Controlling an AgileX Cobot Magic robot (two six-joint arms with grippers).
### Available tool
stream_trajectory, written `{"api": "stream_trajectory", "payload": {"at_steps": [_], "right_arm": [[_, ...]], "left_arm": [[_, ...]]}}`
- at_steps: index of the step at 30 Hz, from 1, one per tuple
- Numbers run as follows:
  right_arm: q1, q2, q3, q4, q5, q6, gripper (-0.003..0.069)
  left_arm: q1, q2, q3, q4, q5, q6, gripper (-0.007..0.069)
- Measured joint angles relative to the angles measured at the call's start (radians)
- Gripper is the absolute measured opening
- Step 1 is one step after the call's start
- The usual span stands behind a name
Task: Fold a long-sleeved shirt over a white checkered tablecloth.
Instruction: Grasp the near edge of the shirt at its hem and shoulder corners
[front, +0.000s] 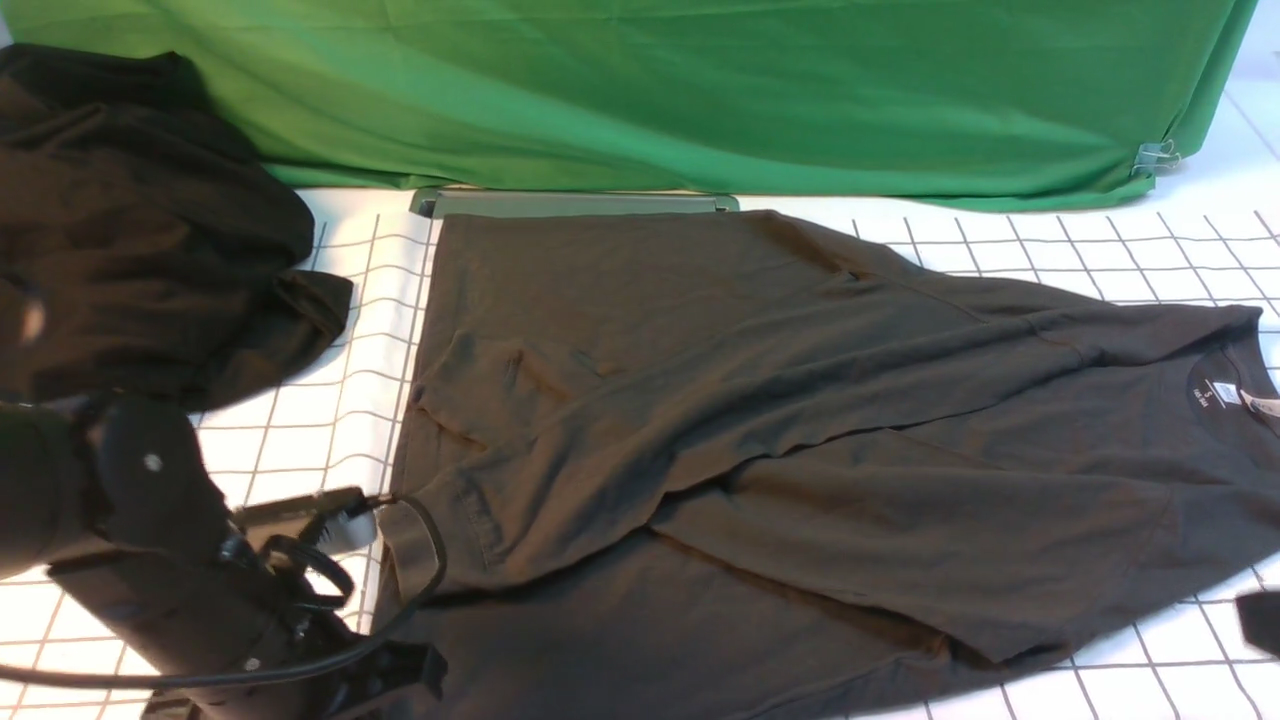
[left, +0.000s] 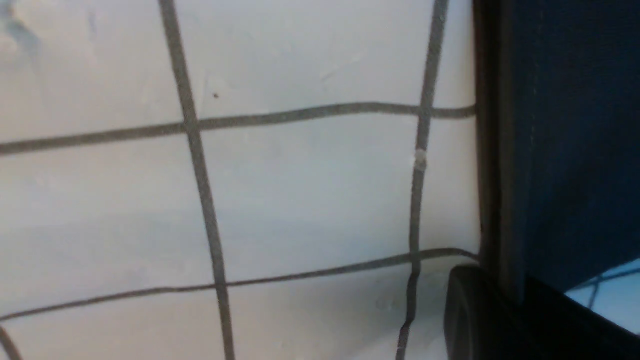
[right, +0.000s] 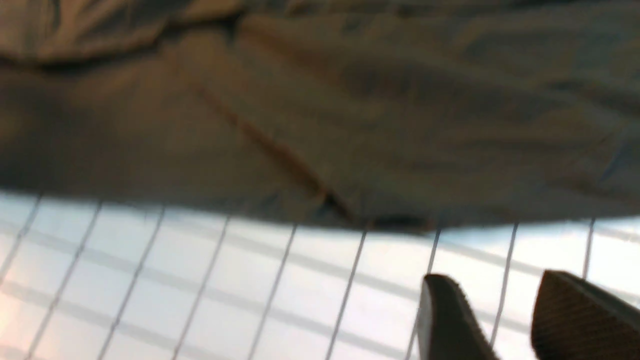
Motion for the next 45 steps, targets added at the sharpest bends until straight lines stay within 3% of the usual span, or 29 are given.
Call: {"api": "stream_trajectory", "payload": {"at_steps": [10,16,21,26,32,37,45], "right_arm": [[0.266,0.26,0.0,0.038,0.021,-0.067,0.0401],[0.321,0.312,0.0,0.029,0.001,-0.029,0.0408],[0.326,0.314,0.0,0.016,-0.01,-0.017,0.0409],[0.326,0.314,0.0,0.013,-0.014,-0.017,0.0409],[0.326,0.314,0.0,0.001,-0.016,-0.017,0.0409],[0.327,0.314,0.0,-0.002,-0.017,-0.017,0.0409],[0.327,0.314,0.0,-0.003,-0.02,-0.017,0.0409]], "left_arm": [[0.0,-0.145,0.0,0.046,0.07,-0.021,0.0019],[0.0,-0.145,0.014,0.04,0.036,-0.023,0.0024],[0.0,-0.122,0.044,0.028,0.016,-0.025,0.0099],[0.0,-0.078,0.063,0.023,-0.041,-0.031,0.0276],[0.0,-0.061,0.063,0.022,-0.14,-0.032,0.0379],[0.0,-0.061,0.063,0.016,-0.151,-0.032,0.0335],[0.0,-0.061,0.063,-0.049,-0.122,-0.008,0.0029]]}}
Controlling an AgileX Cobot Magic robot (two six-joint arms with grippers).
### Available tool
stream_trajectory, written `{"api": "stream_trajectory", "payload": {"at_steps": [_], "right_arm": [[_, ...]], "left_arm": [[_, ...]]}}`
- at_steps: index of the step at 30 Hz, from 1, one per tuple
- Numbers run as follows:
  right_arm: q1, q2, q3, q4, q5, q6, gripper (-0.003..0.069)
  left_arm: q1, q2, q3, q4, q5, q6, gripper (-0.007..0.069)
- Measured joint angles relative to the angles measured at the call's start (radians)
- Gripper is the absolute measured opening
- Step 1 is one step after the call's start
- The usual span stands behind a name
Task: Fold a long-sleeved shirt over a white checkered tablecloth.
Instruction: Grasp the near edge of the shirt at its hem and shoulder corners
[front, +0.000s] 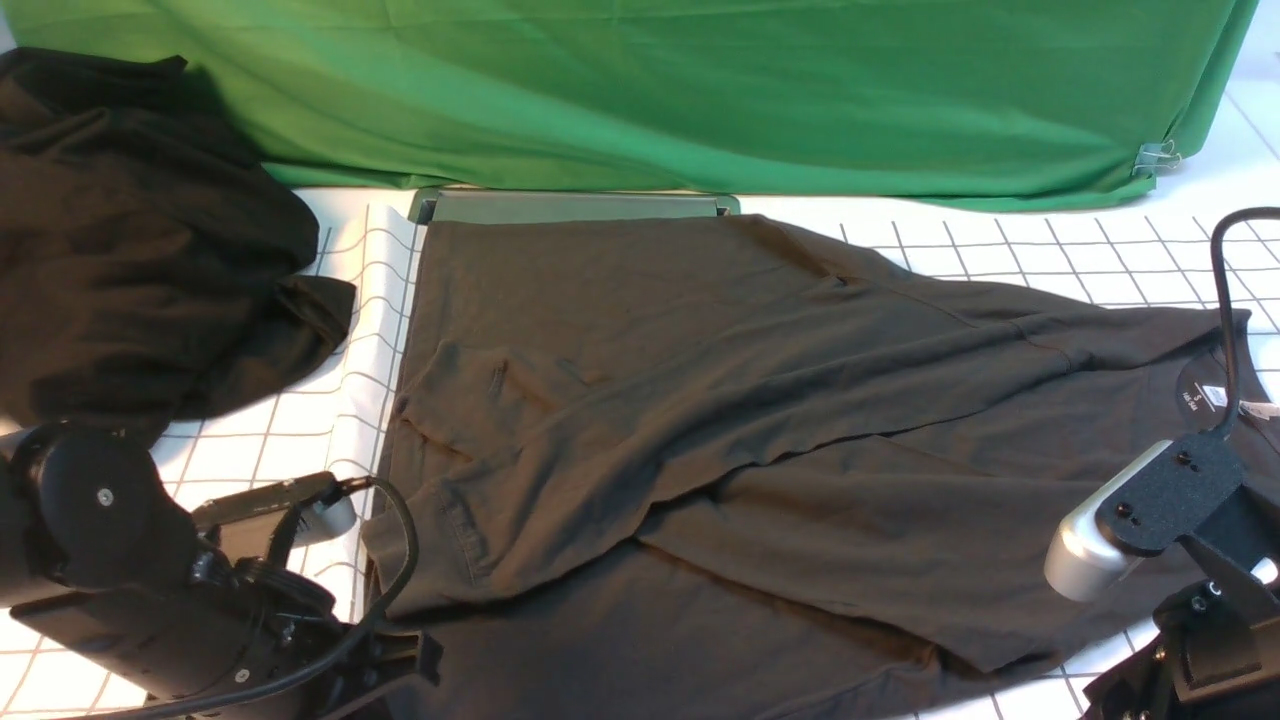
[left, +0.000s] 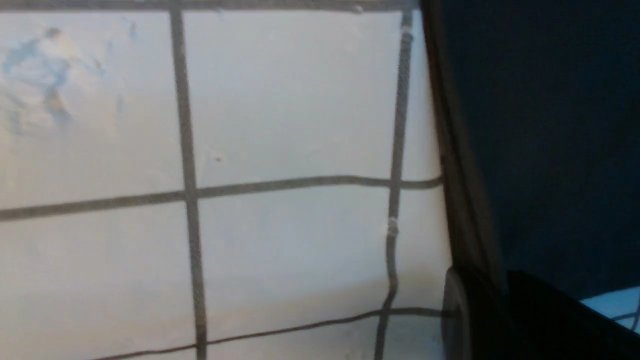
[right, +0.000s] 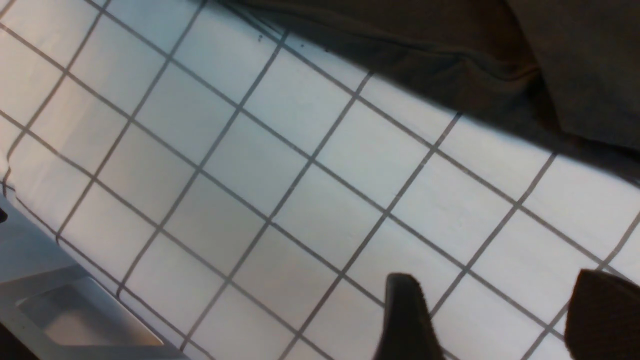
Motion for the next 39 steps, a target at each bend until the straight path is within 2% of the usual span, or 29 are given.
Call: {"api": "stream_trajectory", "payload": {"at_steps": [3,11,15,18,24,28,30,31,35,39], "right_arm": [[0.0,0.0,0.0,0.0,0.0,0.0,0.0409],[0.0,0.0,0.0,0.0,0.0,0.0,0.0409],[0.0,0.001,0.0,0.0,0.0,0.0,0.0409],[0.0,0.031,0.0,0.0,-0.018,-0.038,0.0409],[0.044,0.141,0.0,-0.032,-0.111,-0.088,0.0409],[0.134,0.263,-0.014,-0.143,-0.191,-0.073,0.0426],[0.184,0.324,-0.04,-0.236,-0.204,-0.031,0.0489],[0.184,0.329,-0.04,-0.245,-0.204,-0.025,0.0489],[0.233,0.424,-0.095,-0.425,-0.21,0.076,0.0603],[0.239,0.508,-0.119,-0.512,-0.217,0.112,0.0592]], "left_arm": [[0.0,-0.001,-0.013,-0.006,0.023,0.007,0.0005],[0.0,-0.001,-0.059,-0.008,0.091,0.014,0.0004],[0.003,-0.001,-0.071,0.037,0.121,0.014,0.0004],[0.06,-0.005,-0.111,0.063,0.187,0.014,0.0004],[0.154,-0.009,-0.135,0.042,0.213,0.051,0.0004],[0.171,-0.009,-0.135,-0.011,0.24,0.106,0.0004],[0.171,-0.009,-0.135,-0.016,0.243,0.116,0.0004],[0.171,-0.009,-0.135,-0.016,0.243,0.117,0.0004],[0.171,-0.009,-0.135,-0.014,0.244,0.119,0.0004],[0.171,-0.009,-0.135,-0.011,0.244,0.119,0.0004]]}}
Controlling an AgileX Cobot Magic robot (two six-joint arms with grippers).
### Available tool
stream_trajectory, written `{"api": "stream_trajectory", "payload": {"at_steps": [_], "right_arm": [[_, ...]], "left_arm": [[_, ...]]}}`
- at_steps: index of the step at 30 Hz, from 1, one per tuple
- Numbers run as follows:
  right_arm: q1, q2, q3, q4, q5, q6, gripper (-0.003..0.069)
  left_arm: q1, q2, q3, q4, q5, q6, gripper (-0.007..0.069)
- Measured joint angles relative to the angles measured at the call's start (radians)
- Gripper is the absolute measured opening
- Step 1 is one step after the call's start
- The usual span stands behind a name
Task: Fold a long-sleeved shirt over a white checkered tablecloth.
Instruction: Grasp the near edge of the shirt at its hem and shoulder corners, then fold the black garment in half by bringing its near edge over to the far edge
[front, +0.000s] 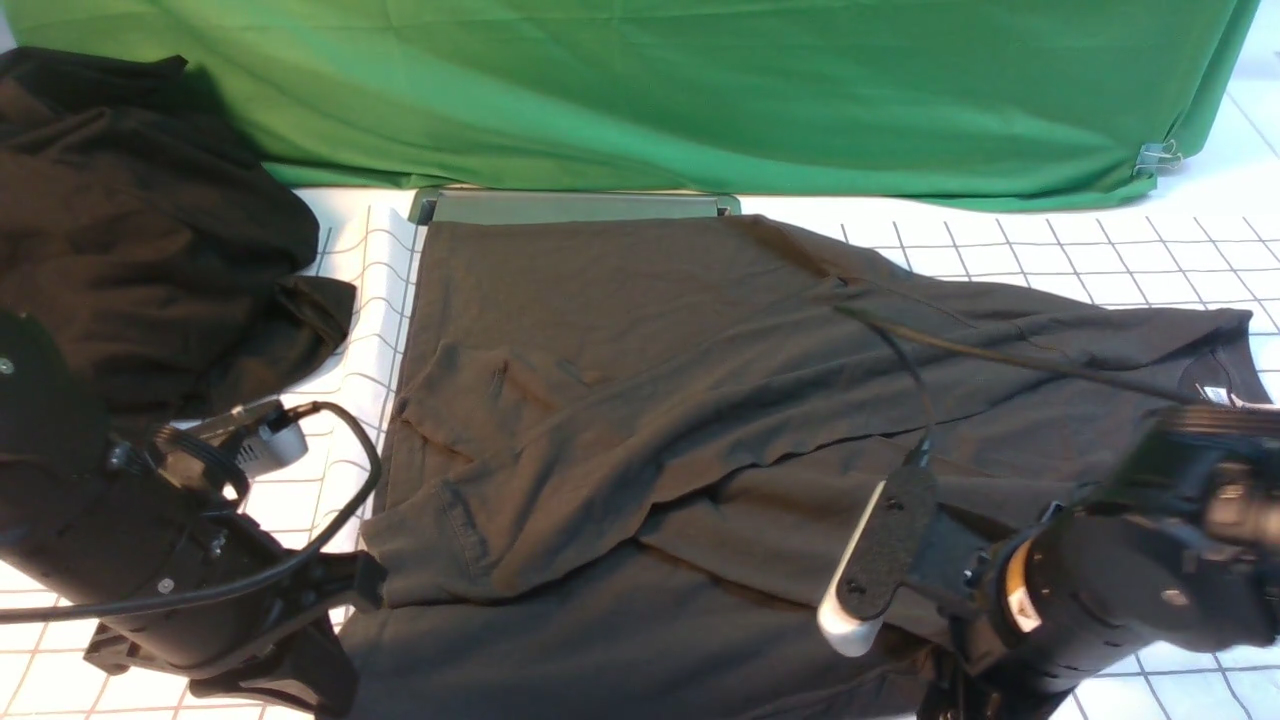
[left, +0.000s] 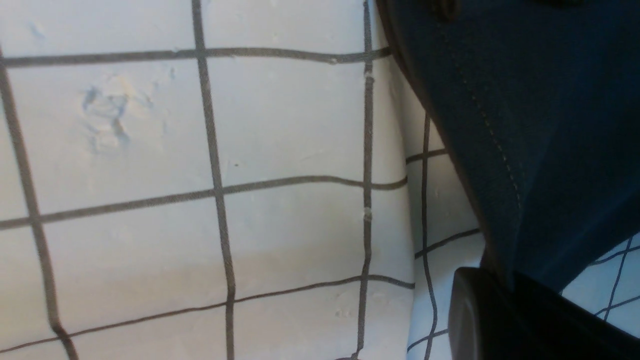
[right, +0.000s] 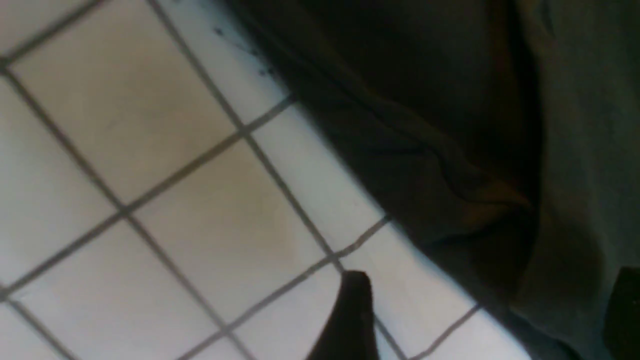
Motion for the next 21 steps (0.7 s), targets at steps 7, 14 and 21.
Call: {"api": "stream_trajectory", "payload": {"at_steps": [7,14,21], "right_arm": [[0.001,0.083,-0.007,-0.056,-0.006,0.02,0.0528],[0.001,0.093,-0.01,-0.061,-0.062,0.02,0.0316],[0.001,0.09,-0.011,-0.079,-0.058,0.02,0.0033]], "left_arm": [[0.0,0.0,0.0,0.0,0.0,0.002,0.0004],[0.0,0.0,0.0,0.0,0.0,0.007,0.0004],[0.0,-0.023,-0.005,0.0,0.007,0.011,0.0004]]}}
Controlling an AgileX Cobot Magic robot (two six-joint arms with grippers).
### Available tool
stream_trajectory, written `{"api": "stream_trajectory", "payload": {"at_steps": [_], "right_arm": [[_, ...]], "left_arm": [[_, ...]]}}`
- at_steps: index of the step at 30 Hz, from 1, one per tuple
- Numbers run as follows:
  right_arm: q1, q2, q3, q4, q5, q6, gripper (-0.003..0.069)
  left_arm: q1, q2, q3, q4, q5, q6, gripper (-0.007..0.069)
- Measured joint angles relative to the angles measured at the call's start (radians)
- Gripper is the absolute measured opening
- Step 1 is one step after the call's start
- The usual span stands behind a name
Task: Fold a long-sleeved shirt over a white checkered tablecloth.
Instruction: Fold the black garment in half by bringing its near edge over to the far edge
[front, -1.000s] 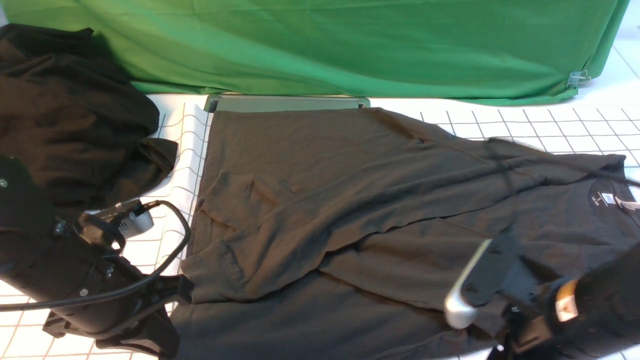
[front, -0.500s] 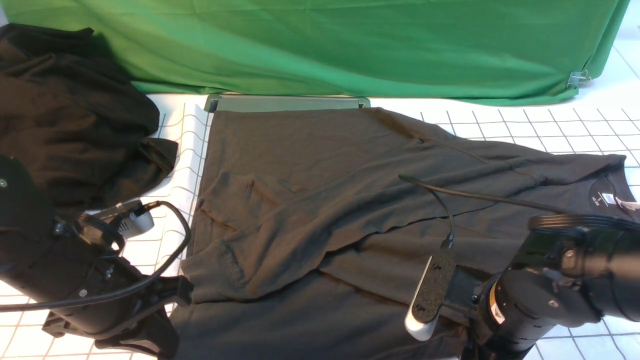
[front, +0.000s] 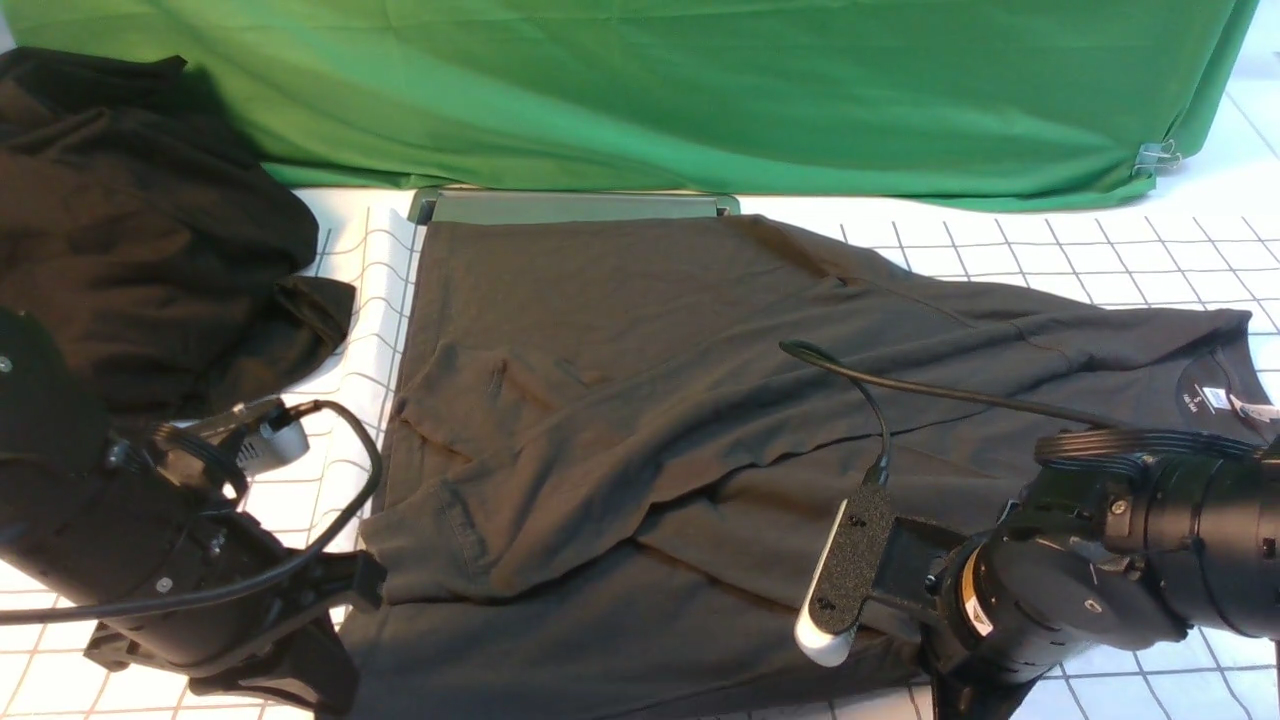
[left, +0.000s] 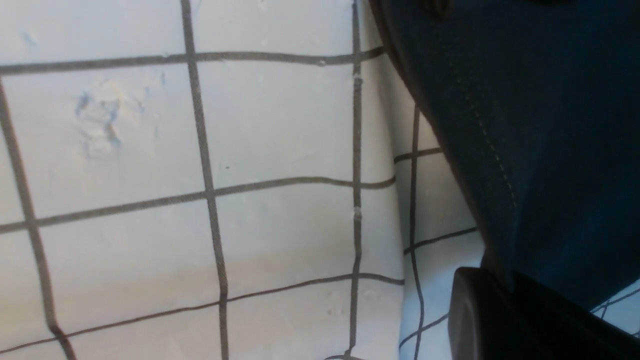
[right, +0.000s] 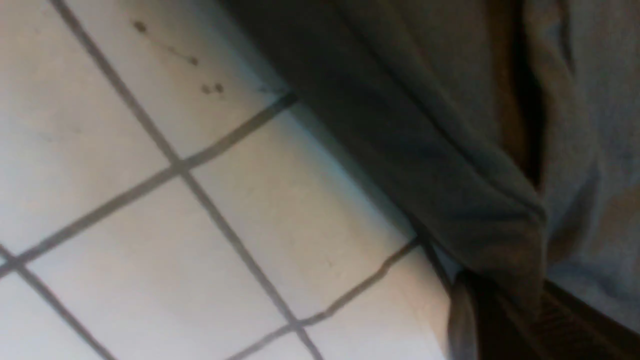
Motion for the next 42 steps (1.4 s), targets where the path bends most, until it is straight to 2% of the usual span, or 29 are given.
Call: {"api": "stream_trajectory", "payload": {"at_steps": [8,12,17,21,24,28,32,37,42], "right_arm": [[0.0,-0.109,-0.03,0.097,0.185,-0.001,0.0029],[0.0,-0.171,0.02,0.205,0.313,-0.006,0.0029],[0.0,-0.179,0.073,0.228,0.308,0.001,0.0028],[0.0,-0.179,0.042,0.182,0.282,0.041,0.0028],[-0.035,-0.178,-0.07,0.123,0.263,0.078,0.0028],[-0.143,-0.157,-0.221,0.11,0.224,0.078,0.0026],[-0.203,-0.1,-0.326,0.109,0.202,0.053,0.0024],[-0.286,0.095,-0.551,0.11,0.195,0.021,0.0024],[-0.326,0.281,-0.753,0.112,0.196,0.017,0.0024]], "left_arm": [[0.0,-0.112,-0.002,-0.005,0.091,0.0,0.0004],[0.0,-0.166,0.038,-0.033,0.143,-0.003,0.0004],[0.0,-0.188,0.064,-0.063,0.132,-0.003,0.0004],[0.0,-0.183,0.003,-0.064,0.09,-0.019,0.0004],[0.0,-0.146,-0.117,-0.064,0.039,-0.043,0.0004],[0.0,-0.036,-0.245,-0.043,-0.014,-0.061,0.0004],[0.0,0.079,-0.341,-0.04,-0.053,-0.068,0.0004],[0.004,0.282,-0.55,-0.043,-0.075,-0.081,0.0004],[0.049,0.459,-0.745,-0.048,-0.072,-0.086,0.0004]]}}
